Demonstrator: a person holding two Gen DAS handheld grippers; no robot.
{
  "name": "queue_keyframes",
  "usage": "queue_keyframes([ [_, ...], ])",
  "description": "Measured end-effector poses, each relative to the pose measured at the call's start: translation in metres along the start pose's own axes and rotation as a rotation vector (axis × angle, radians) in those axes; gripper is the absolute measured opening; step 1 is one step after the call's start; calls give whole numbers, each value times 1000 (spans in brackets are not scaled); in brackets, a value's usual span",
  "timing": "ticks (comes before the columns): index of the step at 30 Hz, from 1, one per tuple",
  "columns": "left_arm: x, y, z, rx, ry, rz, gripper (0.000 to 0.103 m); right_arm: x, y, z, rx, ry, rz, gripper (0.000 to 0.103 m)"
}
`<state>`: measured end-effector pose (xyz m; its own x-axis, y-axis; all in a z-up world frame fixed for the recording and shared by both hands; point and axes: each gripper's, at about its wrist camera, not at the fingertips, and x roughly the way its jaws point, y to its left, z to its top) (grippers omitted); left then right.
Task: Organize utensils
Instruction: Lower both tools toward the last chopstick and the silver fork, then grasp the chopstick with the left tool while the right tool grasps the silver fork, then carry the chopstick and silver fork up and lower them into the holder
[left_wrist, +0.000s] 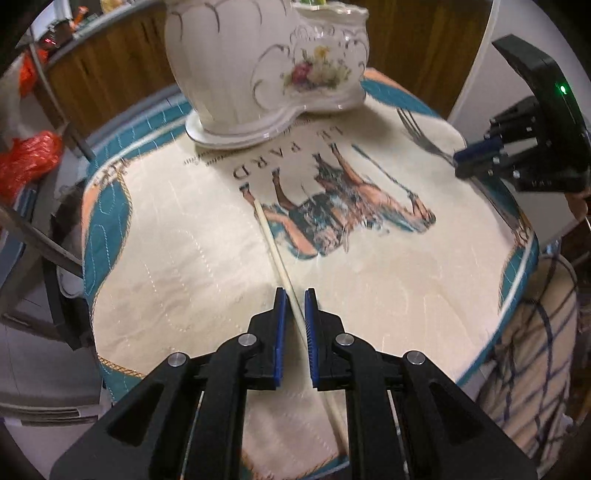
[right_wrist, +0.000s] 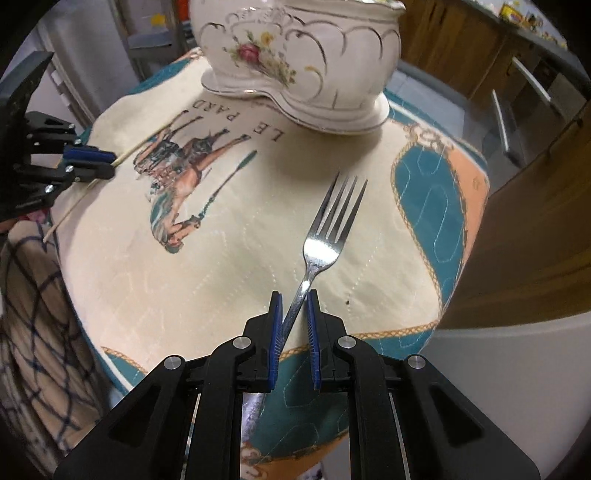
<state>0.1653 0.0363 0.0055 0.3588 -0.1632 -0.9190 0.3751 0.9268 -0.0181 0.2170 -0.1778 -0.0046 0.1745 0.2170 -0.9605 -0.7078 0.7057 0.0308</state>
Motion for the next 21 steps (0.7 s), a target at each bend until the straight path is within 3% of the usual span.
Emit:
queue_keyframes([
  [5, 6, 1, 14, 18, 111, -6, 11, 5, -6, 11, 53, 70, 22, 15],
  [10, 12, -4, 26, 52, 184, 24, 9, 6, -5, 15, 78, 73, 4, 11],
  [15, 10, -7, 24, 54, 143, 56, 4, 5, -3, 13, 89, 26, 13, 6],
  [21, -5, -2, 4, 10, 31, 45, 4, -10, 4, 7, 95, -84, 60, 6],
])
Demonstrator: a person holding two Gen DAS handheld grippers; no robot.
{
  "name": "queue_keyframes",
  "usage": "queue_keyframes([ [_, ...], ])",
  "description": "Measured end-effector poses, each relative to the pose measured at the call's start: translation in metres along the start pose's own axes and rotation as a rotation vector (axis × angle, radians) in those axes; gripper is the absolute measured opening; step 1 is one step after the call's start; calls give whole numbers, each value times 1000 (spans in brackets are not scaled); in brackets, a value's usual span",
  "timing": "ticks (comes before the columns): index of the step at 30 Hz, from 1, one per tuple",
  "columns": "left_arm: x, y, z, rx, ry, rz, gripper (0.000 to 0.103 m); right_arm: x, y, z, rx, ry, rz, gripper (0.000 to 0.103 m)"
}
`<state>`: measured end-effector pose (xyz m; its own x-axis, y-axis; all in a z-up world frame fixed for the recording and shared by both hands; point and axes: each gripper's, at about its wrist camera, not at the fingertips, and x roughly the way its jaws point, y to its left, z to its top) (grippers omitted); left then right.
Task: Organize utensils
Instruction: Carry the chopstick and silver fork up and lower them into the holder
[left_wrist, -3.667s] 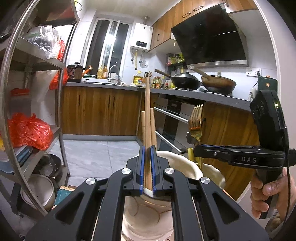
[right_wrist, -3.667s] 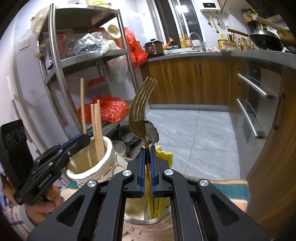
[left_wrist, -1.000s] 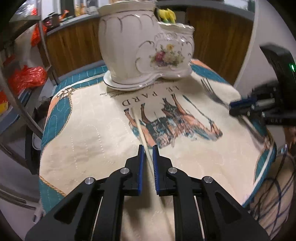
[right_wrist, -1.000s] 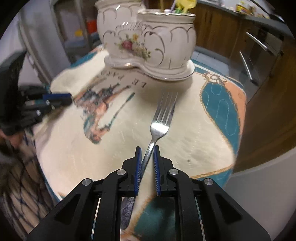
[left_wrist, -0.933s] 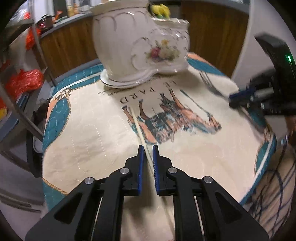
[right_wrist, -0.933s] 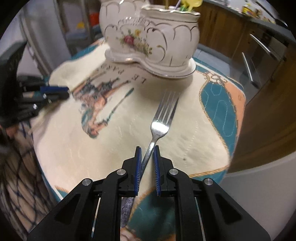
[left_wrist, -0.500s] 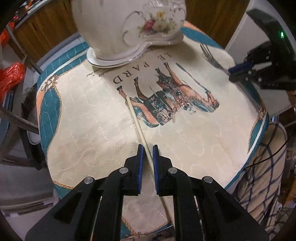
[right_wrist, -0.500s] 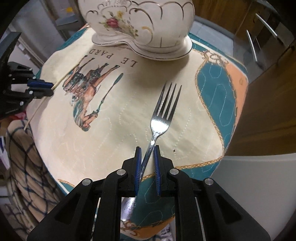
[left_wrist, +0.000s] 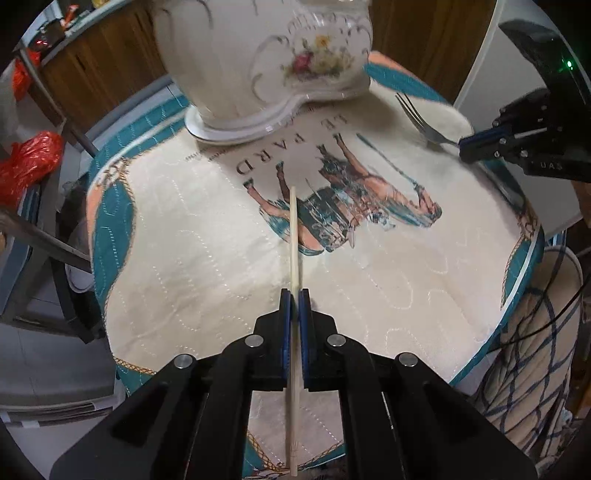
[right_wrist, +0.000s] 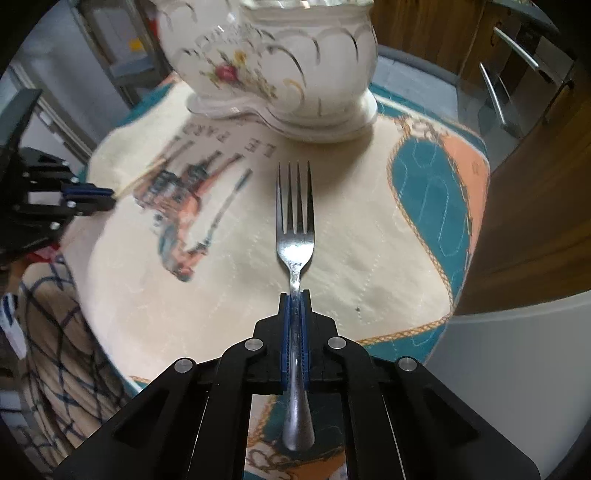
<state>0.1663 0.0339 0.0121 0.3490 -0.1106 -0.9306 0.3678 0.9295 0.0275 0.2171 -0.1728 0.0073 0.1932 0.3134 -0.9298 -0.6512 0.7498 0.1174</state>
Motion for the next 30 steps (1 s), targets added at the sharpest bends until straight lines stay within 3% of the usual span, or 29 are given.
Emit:
queue_keyframes([
  [7, -47, 9, -11, -107, -303, -68, 4, -32, 0, -6, 33, -200, 73, 6],
  [12, -70, 8, -10, -158, -465, -106, 4, -44, -5, -8, 68, -320, 121, 6],
  [24, -101, -4, 10, -181, -741, -98, 4, -85, 11, 2, 41, -541, 126, 6],
  [30, -105, 7, 31, -195, -810, -107, 4, -106, 11, 23, 33, -646, 152, 6],
])
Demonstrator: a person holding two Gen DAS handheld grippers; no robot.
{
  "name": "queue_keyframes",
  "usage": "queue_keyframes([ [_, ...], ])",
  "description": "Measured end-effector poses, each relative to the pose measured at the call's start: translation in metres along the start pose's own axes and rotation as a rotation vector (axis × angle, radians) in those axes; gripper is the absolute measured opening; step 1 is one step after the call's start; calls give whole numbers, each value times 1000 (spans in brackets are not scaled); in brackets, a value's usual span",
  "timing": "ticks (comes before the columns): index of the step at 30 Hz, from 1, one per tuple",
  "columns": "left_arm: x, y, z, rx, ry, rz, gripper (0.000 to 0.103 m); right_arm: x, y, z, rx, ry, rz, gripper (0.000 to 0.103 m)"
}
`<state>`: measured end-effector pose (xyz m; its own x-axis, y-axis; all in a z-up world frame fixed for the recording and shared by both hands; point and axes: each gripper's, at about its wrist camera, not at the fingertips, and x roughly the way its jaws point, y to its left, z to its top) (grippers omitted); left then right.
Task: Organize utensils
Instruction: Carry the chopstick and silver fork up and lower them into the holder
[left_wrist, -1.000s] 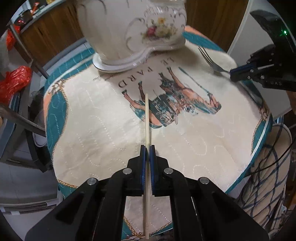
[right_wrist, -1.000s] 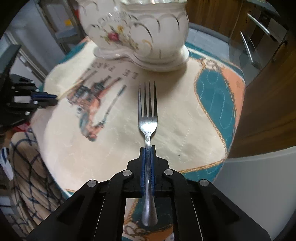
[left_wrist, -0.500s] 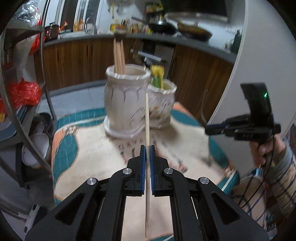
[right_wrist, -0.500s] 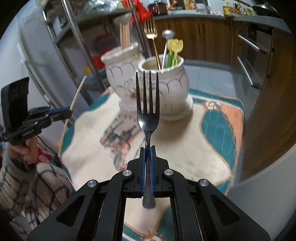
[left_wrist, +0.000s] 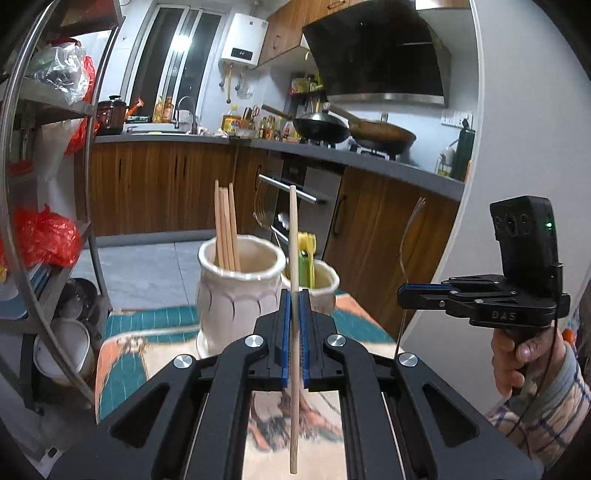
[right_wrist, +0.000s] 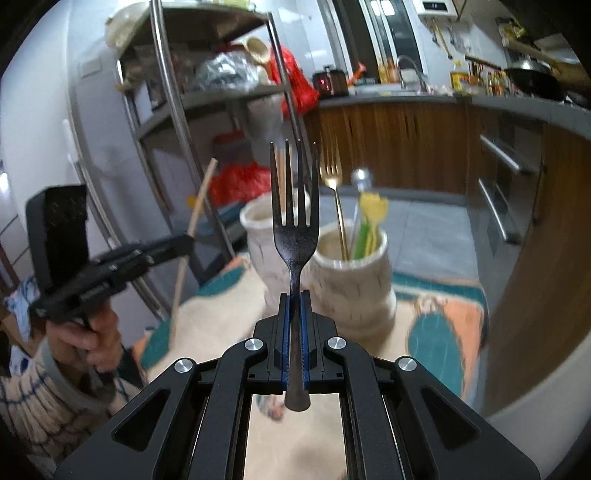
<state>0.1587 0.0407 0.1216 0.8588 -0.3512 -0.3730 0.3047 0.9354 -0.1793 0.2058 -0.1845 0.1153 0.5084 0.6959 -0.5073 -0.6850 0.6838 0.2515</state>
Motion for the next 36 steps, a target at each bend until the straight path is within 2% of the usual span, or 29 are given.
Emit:
queue_keyframes([
  [6, 18, 11, 19, -22, -47, -5, 4, 14, -3, 22, -23, -52, 5, 6],
  [13, 29, 23, 50, -28, -142, -12, 4, 26, -10, 48, -26, -137, 27, 6],
  [20, 32, 38, 71, -75, -277, -17, 4, 38, -14, 63, -31, -166, 33, 6],
  [27, 39, 40, 83, -111, -415, 27, 4, 40, -18, 69, -36, -199, -15, 6],
  [30, 51, 44, 77, -130, -420, 61, 4, 42, -19, 71, -44, -206, -40, 6],
  [36, 73, 54, 57, -131, -373, 102, 4, 59, -27, 68, -48, -184, -95, 6],
])
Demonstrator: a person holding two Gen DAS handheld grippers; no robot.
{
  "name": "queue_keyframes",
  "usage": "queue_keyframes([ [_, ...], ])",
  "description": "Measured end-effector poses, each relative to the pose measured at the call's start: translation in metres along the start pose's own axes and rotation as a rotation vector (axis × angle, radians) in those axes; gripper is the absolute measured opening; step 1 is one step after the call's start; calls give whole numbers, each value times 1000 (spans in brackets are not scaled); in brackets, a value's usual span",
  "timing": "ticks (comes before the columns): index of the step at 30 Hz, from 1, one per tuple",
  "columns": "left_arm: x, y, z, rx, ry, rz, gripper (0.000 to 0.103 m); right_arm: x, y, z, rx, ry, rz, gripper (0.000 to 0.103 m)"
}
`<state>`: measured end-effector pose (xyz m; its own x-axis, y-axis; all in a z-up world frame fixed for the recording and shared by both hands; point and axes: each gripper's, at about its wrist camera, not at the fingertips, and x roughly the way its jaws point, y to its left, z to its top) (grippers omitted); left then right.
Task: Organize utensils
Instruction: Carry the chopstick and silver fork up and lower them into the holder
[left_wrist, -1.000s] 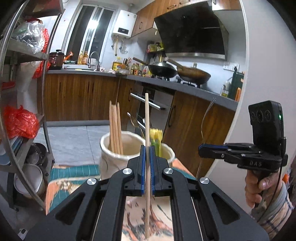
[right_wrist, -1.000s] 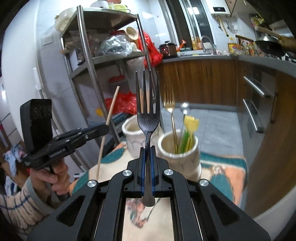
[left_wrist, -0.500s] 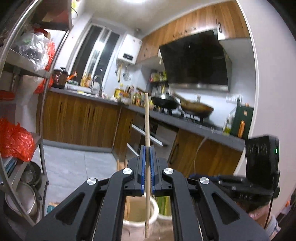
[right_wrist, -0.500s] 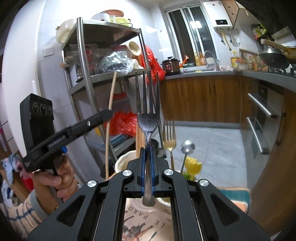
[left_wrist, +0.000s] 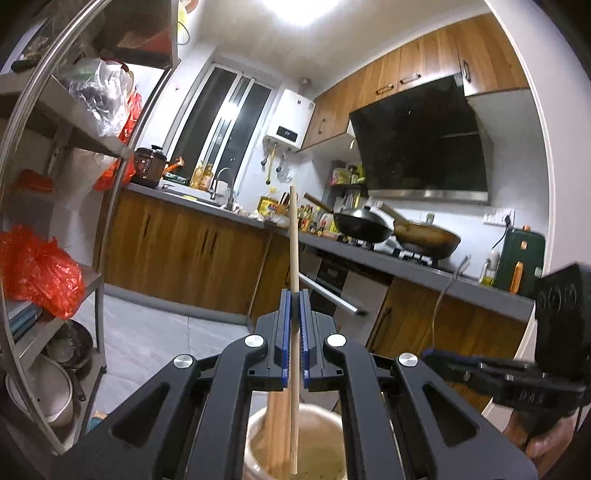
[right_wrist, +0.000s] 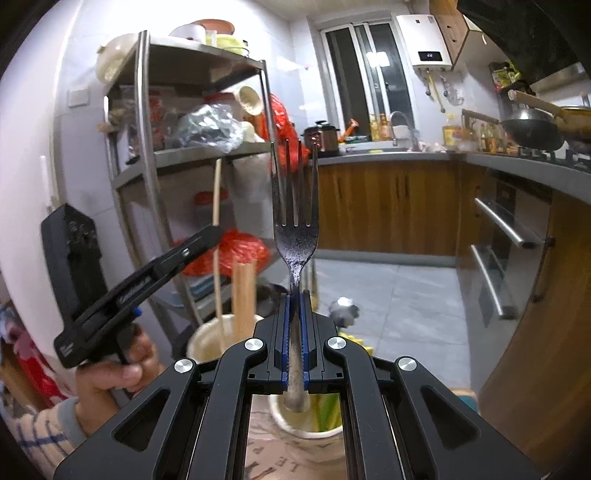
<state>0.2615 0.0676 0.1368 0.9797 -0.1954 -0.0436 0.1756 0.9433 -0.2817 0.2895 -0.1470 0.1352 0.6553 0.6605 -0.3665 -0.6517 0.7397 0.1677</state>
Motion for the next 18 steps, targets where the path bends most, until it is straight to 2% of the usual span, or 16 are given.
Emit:
queue_keyframes([
  [4, -1, 5, -11, 5, 16, 9, 4, 13, -1, -10, -22, 46, -33, 6],
  [18, -4, 2, -28, 57, 65, 56, 4, 35, 3, -33, -50, 144, -54, 6],
])
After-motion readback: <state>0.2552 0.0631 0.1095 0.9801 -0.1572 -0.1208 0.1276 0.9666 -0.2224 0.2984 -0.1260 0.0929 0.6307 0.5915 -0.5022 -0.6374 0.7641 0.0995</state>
